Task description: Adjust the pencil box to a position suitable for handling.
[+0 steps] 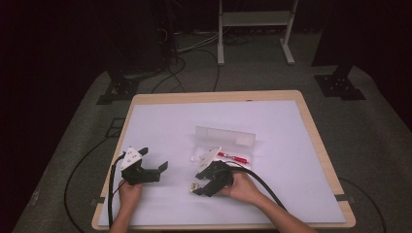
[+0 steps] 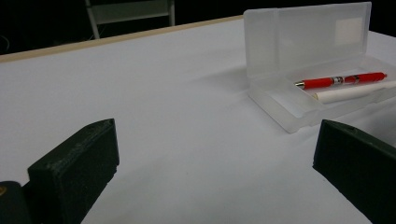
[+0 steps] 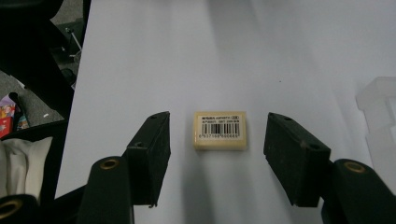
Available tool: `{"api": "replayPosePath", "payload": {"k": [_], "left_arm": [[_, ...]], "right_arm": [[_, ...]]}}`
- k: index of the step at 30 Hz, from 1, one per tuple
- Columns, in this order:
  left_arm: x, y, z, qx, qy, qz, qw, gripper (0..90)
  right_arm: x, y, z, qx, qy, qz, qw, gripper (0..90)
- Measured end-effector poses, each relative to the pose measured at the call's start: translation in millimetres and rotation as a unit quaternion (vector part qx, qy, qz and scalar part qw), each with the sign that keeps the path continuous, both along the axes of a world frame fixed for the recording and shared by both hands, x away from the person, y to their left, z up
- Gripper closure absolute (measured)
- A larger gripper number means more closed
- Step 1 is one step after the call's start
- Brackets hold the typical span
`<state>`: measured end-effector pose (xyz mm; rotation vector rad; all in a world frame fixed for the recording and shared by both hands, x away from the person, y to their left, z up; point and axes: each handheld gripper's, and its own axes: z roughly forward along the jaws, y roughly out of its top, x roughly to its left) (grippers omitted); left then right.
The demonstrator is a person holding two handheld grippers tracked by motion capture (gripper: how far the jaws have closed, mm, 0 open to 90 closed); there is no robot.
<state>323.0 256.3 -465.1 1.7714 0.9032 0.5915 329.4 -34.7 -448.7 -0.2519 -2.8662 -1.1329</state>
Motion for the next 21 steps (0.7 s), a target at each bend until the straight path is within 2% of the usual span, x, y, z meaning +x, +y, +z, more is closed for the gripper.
{"api": "replayPosePath", "payload": {"k": [7,15,21], "left_arm": [[0.1,0.2,0.0,-0.001,0.0,0.0,1.0,0.0],[0.0,0.0,0.0,-0.001,-0.001,-0.001,1.0,0.0],[0.0,0.1,0.0,-0.001,0.0,-0.001,1.0,0.0]], "right_arm": [[-2.2,9.9,-4.5,-0.016,-0.013,0.001,0.9998,41.4],[-1.2,13.7,-7.4,-0.024,-0.013,0.001,0.9996,43.6],[0.6,16.2,-11.0,-0.032,-0.012,0.002,0.9994,49.2]]}}
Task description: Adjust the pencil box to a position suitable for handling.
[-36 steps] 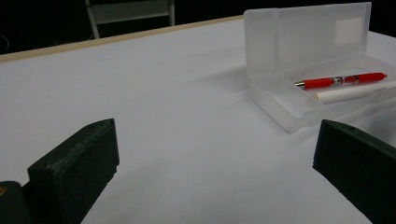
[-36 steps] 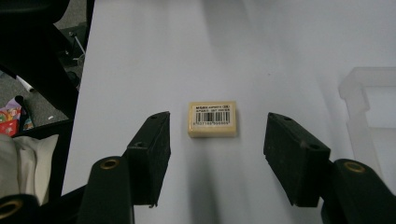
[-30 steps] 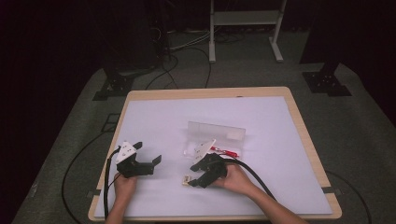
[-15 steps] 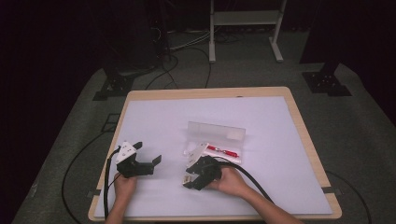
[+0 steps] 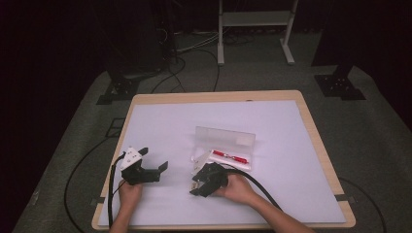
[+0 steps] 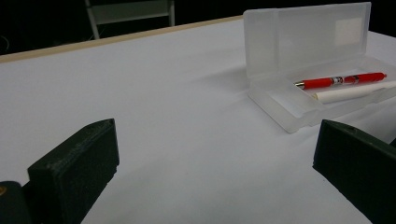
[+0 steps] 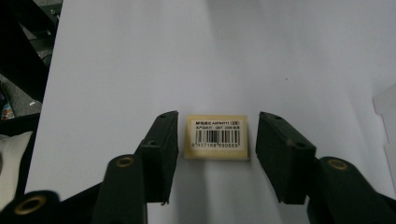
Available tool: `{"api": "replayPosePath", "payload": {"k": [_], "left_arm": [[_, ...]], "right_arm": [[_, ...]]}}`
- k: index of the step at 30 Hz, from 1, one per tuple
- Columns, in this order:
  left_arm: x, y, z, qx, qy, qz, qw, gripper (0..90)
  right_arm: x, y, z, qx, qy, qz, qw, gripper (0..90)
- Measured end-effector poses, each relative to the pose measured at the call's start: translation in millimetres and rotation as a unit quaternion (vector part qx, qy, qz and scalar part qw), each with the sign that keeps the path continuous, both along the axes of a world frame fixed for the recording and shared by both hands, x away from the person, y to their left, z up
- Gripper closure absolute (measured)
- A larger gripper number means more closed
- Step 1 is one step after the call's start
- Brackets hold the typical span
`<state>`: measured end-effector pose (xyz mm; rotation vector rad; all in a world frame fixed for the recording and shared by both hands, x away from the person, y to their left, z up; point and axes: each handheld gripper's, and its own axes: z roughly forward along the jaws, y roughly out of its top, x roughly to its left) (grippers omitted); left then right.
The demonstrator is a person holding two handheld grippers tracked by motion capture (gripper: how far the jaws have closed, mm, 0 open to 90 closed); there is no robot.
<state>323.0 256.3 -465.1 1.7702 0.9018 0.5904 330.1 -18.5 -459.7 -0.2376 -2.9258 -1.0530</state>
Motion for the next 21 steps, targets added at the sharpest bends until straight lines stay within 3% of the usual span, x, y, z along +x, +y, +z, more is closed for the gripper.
{"api": "replayPosePath", "payload": {"k": [8,21], "left_arm": [[0.0,0.0,0.0,0.0,0.0,0.0,1.0,0.0],[0.1,0.0,0.0,0.0,0.0,0.0,1.0,0.0]], "right_arm": [[-1.1,2.8,-1.5,-0.003,-0.004,0.003,1.0,56.2],[2.7,0.1,4.0,-0.002,0.0,0.002,1.0,57.8]]}}
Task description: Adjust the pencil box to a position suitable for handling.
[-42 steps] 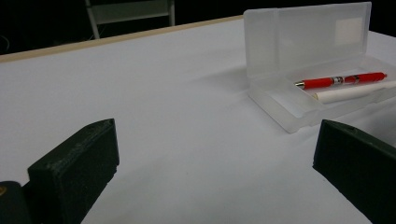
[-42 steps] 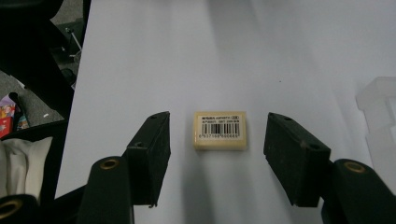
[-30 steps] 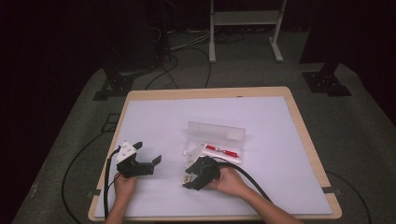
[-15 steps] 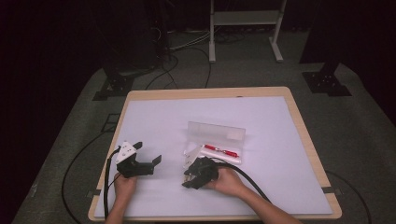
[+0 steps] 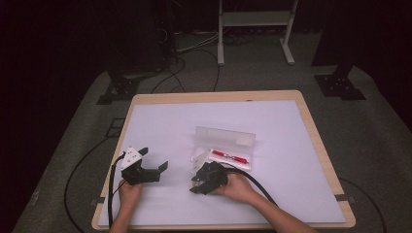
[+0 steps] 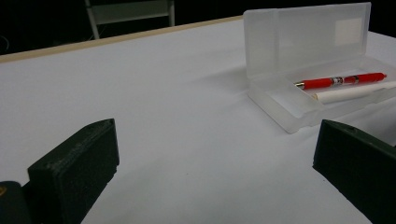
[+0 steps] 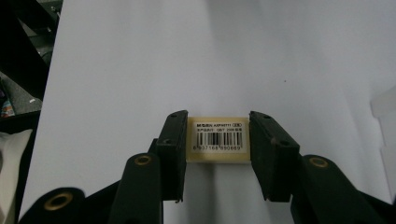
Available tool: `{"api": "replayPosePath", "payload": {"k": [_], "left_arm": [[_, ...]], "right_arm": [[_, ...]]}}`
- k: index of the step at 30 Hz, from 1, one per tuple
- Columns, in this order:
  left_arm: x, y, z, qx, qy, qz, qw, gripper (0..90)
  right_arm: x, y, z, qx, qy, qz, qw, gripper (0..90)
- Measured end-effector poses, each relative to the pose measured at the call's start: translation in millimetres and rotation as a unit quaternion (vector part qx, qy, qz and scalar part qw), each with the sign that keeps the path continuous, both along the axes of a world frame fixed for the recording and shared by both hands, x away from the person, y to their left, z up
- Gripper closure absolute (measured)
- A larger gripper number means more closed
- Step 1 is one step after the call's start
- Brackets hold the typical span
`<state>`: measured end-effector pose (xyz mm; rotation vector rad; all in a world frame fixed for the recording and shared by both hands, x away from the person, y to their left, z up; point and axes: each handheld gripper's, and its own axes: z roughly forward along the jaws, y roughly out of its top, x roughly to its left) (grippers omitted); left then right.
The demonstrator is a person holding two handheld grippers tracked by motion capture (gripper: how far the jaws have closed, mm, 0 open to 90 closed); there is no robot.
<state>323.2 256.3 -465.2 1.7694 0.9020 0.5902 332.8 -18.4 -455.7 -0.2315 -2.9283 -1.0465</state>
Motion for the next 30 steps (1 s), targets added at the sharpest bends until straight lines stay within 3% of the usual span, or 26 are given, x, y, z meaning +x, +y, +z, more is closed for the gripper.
{"api": "replayPosePath", "payload": {"k": [13,30], "left_arm": [[0.1,-0.1,-0.1,-0.001,0.0,0.001,1.0,0.0],[0.0,-0.3,-0.1,-0.003,0.0,0.001,1.0,0.0]], "right_arm": [[12.1,-11.2,14.5,0.017,-0.003,-0.013,0.9998,57.9],[22.7,-11.8,30.0,0.019,-0.017,-0.018,0.9995,57.9]]}}
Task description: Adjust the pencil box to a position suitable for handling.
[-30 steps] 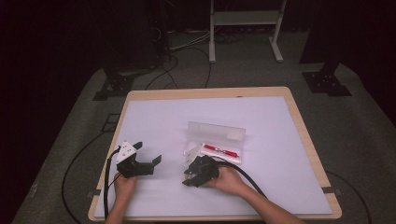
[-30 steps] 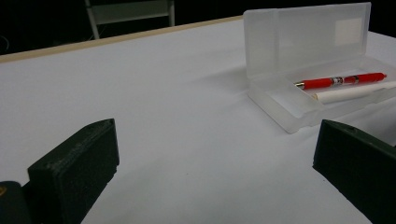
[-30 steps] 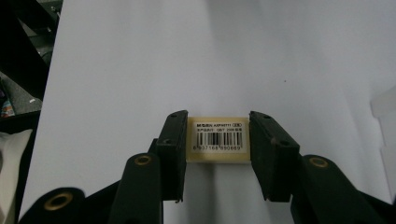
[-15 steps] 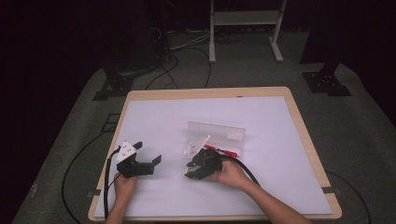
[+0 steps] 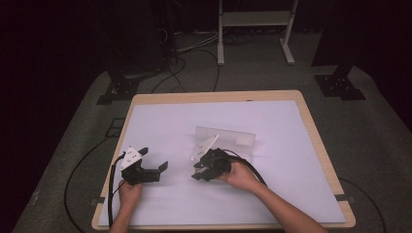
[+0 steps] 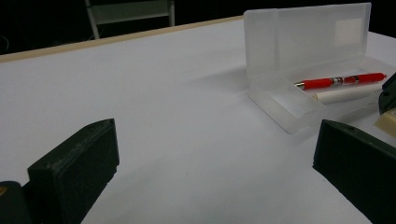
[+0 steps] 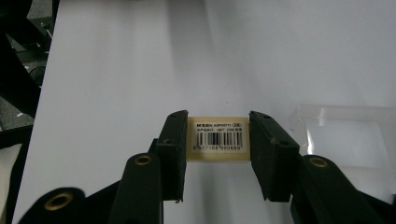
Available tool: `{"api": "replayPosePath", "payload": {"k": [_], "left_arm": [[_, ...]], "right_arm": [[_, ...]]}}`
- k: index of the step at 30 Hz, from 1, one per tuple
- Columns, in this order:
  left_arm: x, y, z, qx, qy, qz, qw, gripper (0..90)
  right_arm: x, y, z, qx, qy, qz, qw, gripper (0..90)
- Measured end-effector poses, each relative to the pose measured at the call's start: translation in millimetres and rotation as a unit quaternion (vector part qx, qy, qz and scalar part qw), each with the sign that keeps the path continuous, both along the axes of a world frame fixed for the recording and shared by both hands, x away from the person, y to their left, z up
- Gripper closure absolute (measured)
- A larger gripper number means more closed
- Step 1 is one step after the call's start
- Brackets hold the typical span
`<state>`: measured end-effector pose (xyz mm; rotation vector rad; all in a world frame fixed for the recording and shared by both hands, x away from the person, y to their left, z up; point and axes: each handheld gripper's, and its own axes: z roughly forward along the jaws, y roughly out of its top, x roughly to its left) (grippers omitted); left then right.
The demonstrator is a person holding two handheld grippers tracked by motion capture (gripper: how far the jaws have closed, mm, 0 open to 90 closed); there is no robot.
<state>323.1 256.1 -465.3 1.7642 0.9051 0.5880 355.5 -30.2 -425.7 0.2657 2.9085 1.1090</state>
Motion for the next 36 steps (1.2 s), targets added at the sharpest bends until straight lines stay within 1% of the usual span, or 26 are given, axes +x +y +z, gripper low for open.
{"api": "replayPosePath", "payload": {"k": [9,25,36], "left_arm": [[0.1,0.0,0.0,0.0,0.0,0.0,1.0,0.0],[-0.1,-0.2,0.0,0.001,-0.001,-0.001,1.0,0.0],[0.0,0.1,0.1,0.004,-0.002,-0.002,1.0,0.0]], "right_arm": [[7.5,0.6,6.3,0.0,-0.005,-0.007,1.0,57.9],[19.6,3.2,12.5,0.004,-0.011,-0.018,0.9998,57.9],[32.8,0.8,14.4,0.007,-0.013,-0.037,0.9992,57.9]]}}
